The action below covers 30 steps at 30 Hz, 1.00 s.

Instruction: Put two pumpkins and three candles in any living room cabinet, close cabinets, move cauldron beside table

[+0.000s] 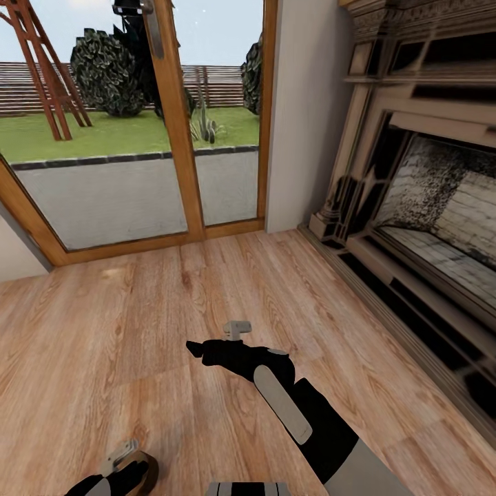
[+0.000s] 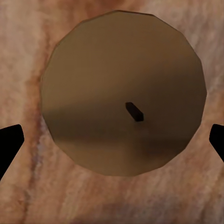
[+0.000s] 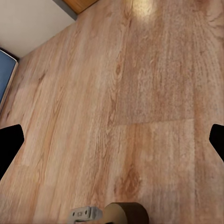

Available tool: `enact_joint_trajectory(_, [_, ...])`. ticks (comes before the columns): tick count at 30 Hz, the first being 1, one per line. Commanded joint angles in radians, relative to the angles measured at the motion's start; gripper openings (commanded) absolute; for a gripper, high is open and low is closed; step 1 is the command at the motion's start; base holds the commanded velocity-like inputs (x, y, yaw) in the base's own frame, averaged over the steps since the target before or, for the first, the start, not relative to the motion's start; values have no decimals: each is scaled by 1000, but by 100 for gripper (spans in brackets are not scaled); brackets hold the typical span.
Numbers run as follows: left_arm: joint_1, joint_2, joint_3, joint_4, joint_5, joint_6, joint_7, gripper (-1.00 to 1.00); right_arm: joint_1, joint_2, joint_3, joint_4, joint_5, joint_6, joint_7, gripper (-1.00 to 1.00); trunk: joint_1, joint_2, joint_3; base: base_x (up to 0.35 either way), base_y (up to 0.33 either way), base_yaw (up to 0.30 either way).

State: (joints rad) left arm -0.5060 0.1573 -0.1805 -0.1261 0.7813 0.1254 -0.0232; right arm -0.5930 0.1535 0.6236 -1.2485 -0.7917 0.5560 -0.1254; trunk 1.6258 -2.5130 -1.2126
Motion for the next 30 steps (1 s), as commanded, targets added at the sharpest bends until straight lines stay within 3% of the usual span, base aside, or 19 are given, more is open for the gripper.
enact_joint_trajectory(1, [0,0,-8,-1,10,3,-1,100,-1,0,1,-1,-11,1,-10,100,0,0,-1,0,0,0])
enact_joint_trajectory(30, [0,1,-8,-1,10,3,-1,100,-1,0,2,-1,-11,1,-10,100,0,0,-1,44,0,0])
